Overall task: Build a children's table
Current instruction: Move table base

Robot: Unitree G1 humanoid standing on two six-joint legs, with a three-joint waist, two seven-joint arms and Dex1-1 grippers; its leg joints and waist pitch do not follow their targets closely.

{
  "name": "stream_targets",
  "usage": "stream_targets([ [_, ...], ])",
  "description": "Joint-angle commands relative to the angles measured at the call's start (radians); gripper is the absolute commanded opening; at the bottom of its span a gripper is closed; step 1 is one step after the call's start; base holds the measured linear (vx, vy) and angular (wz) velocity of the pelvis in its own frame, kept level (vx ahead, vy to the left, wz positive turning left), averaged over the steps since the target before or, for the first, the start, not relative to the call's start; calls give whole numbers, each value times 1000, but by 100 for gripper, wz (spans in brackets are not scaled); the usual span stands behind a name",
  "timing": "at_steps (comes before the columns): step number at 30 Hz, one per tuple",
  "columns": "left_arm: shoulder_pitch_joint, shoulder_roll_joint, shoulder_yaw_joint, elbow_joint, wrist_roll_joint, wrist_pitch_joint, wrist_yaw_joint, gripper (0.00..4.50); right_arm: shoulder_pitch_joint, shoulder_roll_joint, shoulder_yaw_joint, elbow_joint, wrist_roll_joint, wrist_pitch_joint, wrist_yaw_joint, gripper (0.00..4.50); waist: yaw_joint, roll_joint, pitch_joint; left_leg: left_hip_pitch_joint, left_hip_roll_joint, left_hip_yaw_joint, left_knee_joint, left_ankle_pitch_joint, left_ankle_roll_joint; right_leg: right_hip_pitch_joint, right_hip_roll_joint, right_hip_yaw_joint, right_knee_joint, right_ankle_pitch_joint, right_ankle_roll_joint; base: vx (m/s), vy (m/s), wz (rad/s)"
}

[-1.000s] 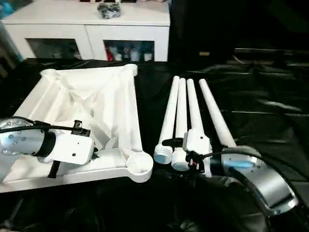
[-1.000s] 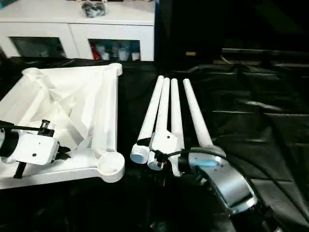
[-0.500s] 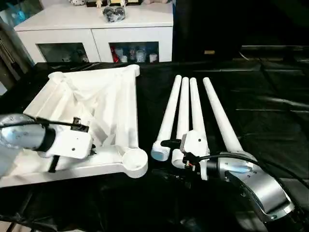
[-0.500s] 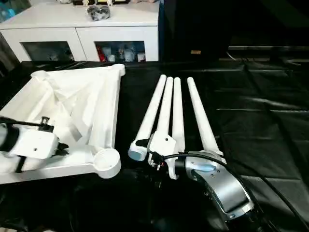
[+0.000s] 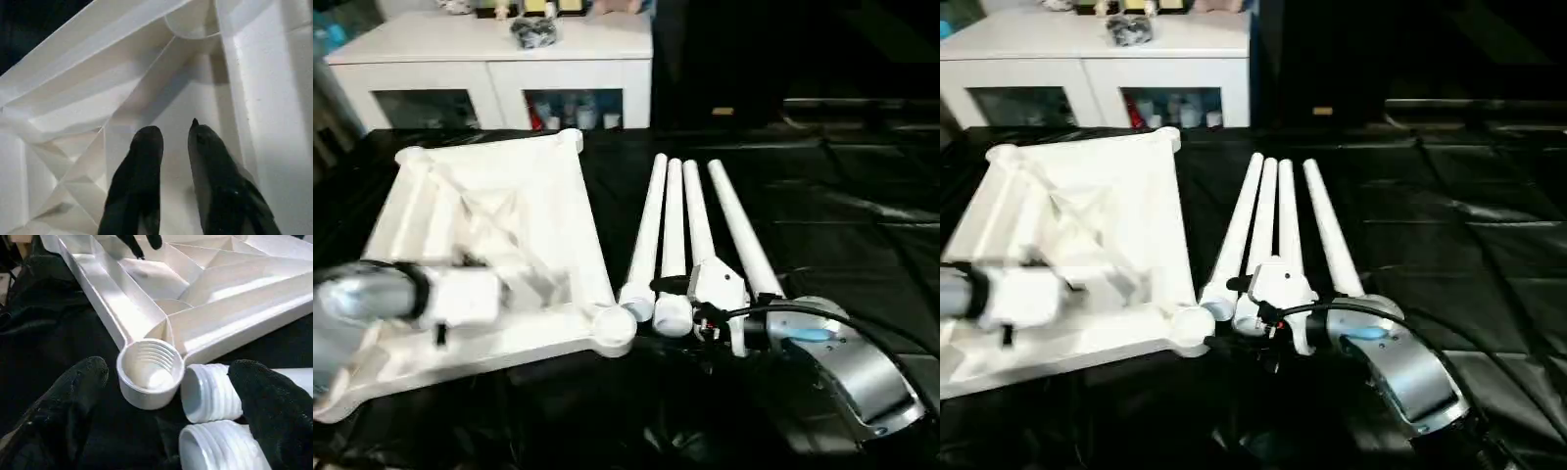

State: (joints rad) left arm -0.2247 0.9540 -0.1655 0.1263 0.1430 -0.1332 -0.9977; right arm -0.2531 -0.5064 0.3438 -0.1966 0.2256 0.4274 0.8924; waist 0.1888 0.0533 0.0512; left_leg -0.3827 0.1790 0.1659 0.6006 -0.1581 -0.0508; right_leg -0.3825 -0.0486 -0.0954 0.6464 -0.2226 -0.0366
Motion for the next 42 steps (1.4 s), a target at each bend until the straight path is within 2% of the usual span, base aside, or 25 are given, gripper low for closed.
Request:
stream_targets([
  [1,31,22,17,-18,-23,23,-9,134,-19,-25,-26,-31,10,14,15,450,-8,3,-54,25,63,-41,-76,-387,-6,12,-119,75,-116,-472,-55,0,0,0],
  [4,79,25,53,-64,-67,60,-8,155,-20,-37,-64,-48,48,43,23,450,-20,-16,-56,31,66,-38,-80,-400,-8,10,-114,77,-116,-441,-64,0,0,0],
  [6,97,-12,91,-96,-102,93,27,168,-19,-34,-97,-59,75,69,17,450,-24,-18,-57,32,66,-37,-80,-397,-10,13,-116,76,-110,-393,-86,0,0,0],
  [10,76,-262,198,-209,-240,280,258,191,-40,15,-165,-62,63,125,-116,450,-31,-40,-59,34,65,-27,-75,-363,-18,17,-113,73,-106,-331,-121,0,0,0],
  [13,72,-364,218,-247,-301,340,356,191,-61,51,-179,-49,64,167,-171,450,-39,-43,-60,27,58,-27,-72,-337,-14,24,-112,71,-107,-350,-101,0,0,0],
  [17,110,-527,200,-297,-294,364,497,191,-104,161,-246,16,96,242,-302,450,-63,-70,-58,20,53,-25,-72,-314,-9,30,-109,67,-121,-407,-54,0,0,0],
  [19,120,-557,203,-311,-291,370,513,191,-104,174,-260,21,98,243,-321,450,-66,-66,-57,18,55,-27,-75,-309,-12,31,-109,67,-120,-400,-51,0,0,0],
  [20,142,-584,197,-347,-274,347,536,191,-98,190,-280,22,91,242,-358,450,-72,-70,-59,28,56,-27,-75,-335,-23,25,-106,67,-123,-396,-36,0,0,0],
  [25,172,-671,234,-423,-266,405,700,191,-44,267,-365,-14,64,241,-516,450,-81,-65,-58,28,55,-24,-76,-339,-27,26,-106,72,-118,-312,-65,0,0,0],
  [27,183,-682,232,-438,-276,405,705,191,-35,276,-372,-20,66,254,-528,450,-69,-77,-60,6,42,-13,-60,-276,29,49,-148,95,-129,-337,-80,0,0,0],
  [28,192,-689,231,-449,-279,412,712,191,-28,283,-378,-22,63,255,-540,450,-60,-81,-57,40,41,13,-20,-273,6,18,-142,150,-149,-423,-57,2,45,-25],
  [29,225,-716,225,-464,-248,404,753,191,5,289,-382,-20,54,228,-557,450,-46,-86,-49,39,35,12,7,-284,-1,24,-157,207,-167,-539,-39,2,45,-25],
  [30,239,-729,222,-469,-233,402,768,191,20,286,-378,-17,47,214,-561,450,-38,-93,-46,29,32,6,20,-274,8,35,-170,236,-173,-587,-30,17,92,-57],
  [31,249,-737,218,-470,-216,396,780,191,30,286,-374,-13,42,203,-564,450,-23,-97,-37,4,25,-24,57,-246,32,53,-201,295,-187,-690,-17,24,144,-63],
  [32,256,-746,214,-473,-205,397,796,191,34,289,-373,-10,37,199,-573,450,-12,-96,-38,8,11,-39,67,-244,30,46,-172,323,-187,-719,-22,24,144,-63],
  [33,259,-753,213,-476,-197,405,811,191,31,294,-372,-6,34,196,-581,450,-11,-98,-46,10,3,-44,54,-226,33,52,-144,322,-176,-683,-30,10,197,-55],
  [34,259,-752,210,-478,-188,404,818,191,29,296,-371,-5,33,196,-583,450,-18,-91,-49,32,-8,-30,28,-218,47,19,-69,310,-159,-572,-38,-33,235,-43],
  [35,259,-748,201,-484,-157,401,841,191,21,301,-366,0,30,197,-591,450,-43,-82,-54,84,0,-1,-1,-274,67,-39,-12,267,-135,-470,-34,-33,235,-43],
  [36,258,-731,194,-485,-115,390,856,191,12,302,-358,5,29,195,-587,450,-69,-75,-50,113,9,5,-25,-333,78,-79,25,224,-115,-422,-34,-87,236,-43],
  [37,257,-718,189,-487,-86,382,866,191,5,303,-353,9,31,195,-584,450,-100,-59,-64,97,48,0,-55,-284,96,-88,43,146,-52,-220,-47,-110,256,-42],
  [38,258,-715,191,-490,-81,387,868,191,-1,310,-356,12,38,202,-586,450,-99,-46,-77,38,75,14,-76,-83,52,-77,38,97,-1,-1,-49,-110,256,-42],
  [39,259,-715,193,-494,-79,392,869,191,-4,315,-359,14,44,207,-588,450,-103,-54,-97,37,84,15,-54,110,6,-73,32,91,-10,136,-40,-89,238,-30],
  [40,261,-722,202,-502,-81,403,877,191,-10,316,-352,14,49,203,-578,450,-99,-37,-104,16,59,-29,-43,412,-8,-54,18,66,9,280,-52,-81,148,-10],
  [41,262,-724,204,-506,-81,407,878,191,-11,314,-341,16,44,199,-570,450,-111,-65,-95,-33,37,-89,-52,689,-49,-31,19,34,27,323,-84,-81,148,-10],
  [42,264,-727,207,-512,-80,413,881,191,-13,309,-324,18,36,192,-556,450,-112,-38,-105,-37,44,-112,-67,751,-102,-22,16,17,39,232,-72,-117,55,19],
])
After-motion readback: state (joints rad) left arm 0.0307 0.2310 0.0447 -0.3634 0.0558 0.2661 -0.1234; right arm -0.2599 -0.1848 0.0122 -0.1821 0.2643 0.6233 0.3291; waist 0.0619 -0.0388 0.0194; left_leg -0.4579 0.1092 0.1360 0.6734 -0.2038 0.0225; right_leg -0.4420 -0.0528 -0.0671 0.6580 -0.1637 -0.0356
